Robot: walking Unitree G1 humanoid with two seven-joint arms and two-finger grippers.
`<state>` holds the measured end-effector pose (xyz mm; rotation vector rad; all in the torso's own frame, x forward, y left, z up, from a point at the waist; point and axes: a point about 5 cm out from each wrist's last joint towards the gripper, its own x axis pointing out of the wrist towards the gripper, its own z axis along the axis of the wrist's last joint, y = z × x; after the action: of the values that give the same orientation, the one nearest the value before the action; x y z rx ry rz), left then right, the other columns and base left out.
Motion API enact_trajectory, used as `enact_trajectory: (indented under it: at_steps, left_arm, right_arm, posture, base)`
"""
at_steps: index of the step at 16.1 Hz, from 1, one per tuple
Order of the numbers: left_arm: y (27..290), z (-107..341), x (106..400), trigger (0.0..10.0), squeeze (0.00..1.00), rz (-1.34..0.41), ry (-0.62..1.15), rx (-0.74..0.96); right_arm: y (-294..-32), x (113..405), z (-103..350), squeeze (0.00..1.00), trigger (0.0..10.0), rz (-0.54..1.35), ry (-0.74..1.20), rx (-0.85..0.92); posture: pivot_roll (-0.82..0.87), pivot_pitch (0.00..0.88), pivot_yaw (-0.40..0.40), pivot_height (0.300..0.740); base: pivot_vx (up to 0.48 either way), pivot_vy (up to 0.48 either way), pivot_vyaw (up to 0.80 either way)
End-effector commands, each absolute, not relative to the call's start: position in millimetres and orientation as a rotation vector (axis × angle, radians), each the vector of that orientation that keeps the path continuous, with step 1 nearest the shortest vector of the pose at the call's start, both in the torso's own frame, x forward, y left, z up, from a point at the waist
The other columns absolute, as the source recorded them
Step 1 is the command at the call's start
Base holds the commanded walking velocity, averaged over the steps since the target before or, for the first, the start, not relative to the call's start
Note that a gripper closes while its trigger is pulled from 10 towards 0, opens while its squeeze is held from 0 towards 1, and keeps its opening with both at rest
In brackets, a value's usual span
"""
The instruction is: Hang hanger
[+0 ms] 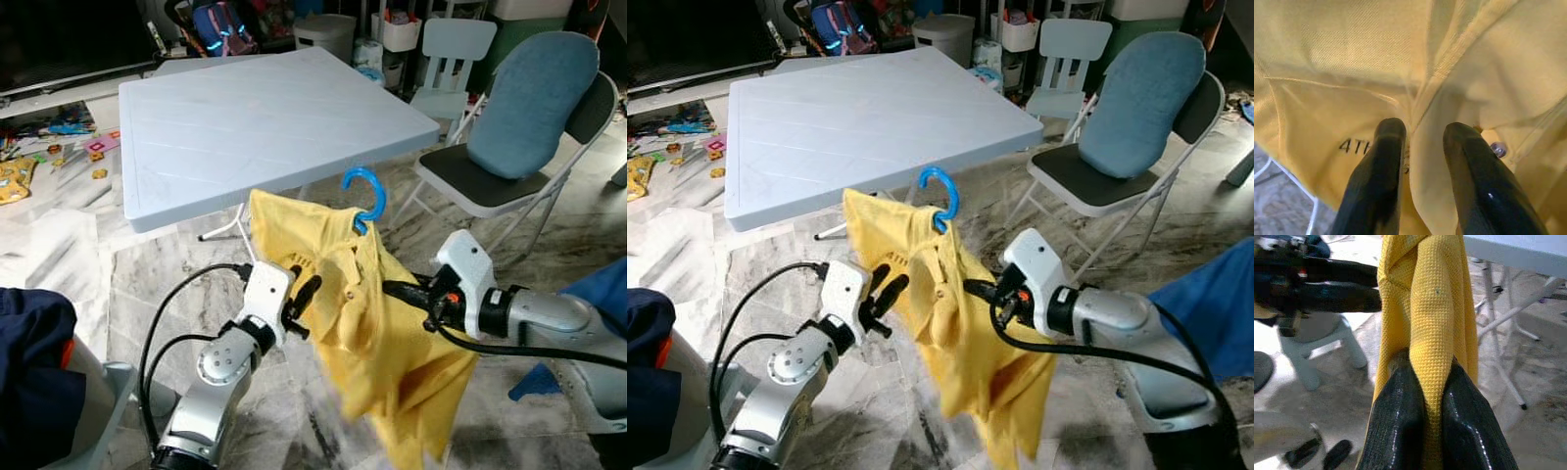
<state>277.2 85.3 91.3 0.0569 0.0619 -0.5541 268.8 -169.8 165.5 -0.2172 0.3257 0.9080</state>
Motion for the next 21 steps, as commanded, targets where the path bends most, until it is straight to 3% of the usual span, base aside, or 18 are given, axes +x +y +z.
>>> enact_trajectory:
  at_steps: [1,3,5,6,8,9,10,11,12,13,21]
  left_arm:
    - [87.3,92.9,278.9,10.0,1.00,-0.554,0.057,0.086]
    - [87.0,93.5,278.5,10.0,1.00,-0.553,0.045,0.104]
    - [85.9,92.5,278.6,10.0,0.69,-0.551,0.038,0.107]
    - [86.0,91.6,278.4,10.0,0.46,-0.543,0.032,0.108]
    - [86.7,93.2,279.3,10.0,0.48,-0.527,0.017,0.106]
    - [85.4,97.9,280.5,10.0,0.00,-0.531,-0.006,0.092]
    - [84.8,98.8,280.6,10.0,0.00,-0.535,-0.011,0.092]
    - [84.9,99.2,281.0,2.7,0.00,-0.539,-0.017,0.096]
    - [85.5,99.4,281.4,0.5,0.00,-0.539,-0.021,0.092]
    - [85.9,100.7,281.8,0.0,0.00,-0.536,-0.029,0.086]
    - [82.9,97.8,277.7,0.0,0.00,-0.573,-0.023,0.083]
  right_arm:
    - [-162.4,264.4,185.3,0.00,10.0,0.980,0.256,-0.213]
    - [-161.2,259.7,188.0,0.00,10.0,1.015,0.271,-0.211]
    - [-161.9,256.0,189.1,0.00,10.0,1.032,0.296,-0.203]
    - [-160.2,252.6,189.7,0.00,10.0,1.056,0.306,-0.197]
    - [-158.6,249.5,190.5,0.00,10.0,1.076,0.314,-0.190]
    - [-158.8,247.0,185.8,0.00,10.0,1.081,0.336,-0.199]
    - [-158.8,246.3,184.6,0.00,10.0,1.081,0.343,-0.202]
    - [-156.7,244.0,183.2,0.00,10.0,1.094,0.353,-0.197]
    - [-155.2,242.1,183.0,0.00,10.0,1.109,0.357,-0.186]
    - [-155.8,240.4,180.9,0.00,10.0,1.116,0.369,-0.181]
    - [-160.4,241.1,168.2,0.00,10.0,1.075,0.397,-0.259]
  posture:
    - [-0.17,0.000,0.045,0.740]
    - [-0.18,0.000,0.044,0.740]
    - [-0.18,0.000,0.042,0.740]
    - [-0.18,0.000,0.041,0.740]
    - [-0.18,0.000,0.040,0.740]
    - [-0.18,0.000,0.040,0.740]
    - [-0.18,0.000,0.040,0.740]
    - [-0.18,0.000,0.040,0.740]
    - [-0.18,0.000,0.040,0.740]
    - [-0.18,0.000,0.040,0.740]
    - [-0.18,0.000,0.042,0.740]
  base:
    - [0.000,0.000,0.00]
    - [0.000,0.000,0.00]
    - [0.000,0.000,0.00]
    - [0.000,0.000,0.00]
    - [0.000,0.000,0.00]
    - [0.000,0.000,0.00]
    - [0.000,0.000,0.00]
    - [0.000,0.000,0.00]
    - [0.000,0.000,0.00]
    - [0.000,0.000,0.00]
    - [0.000,0.000,0.00]
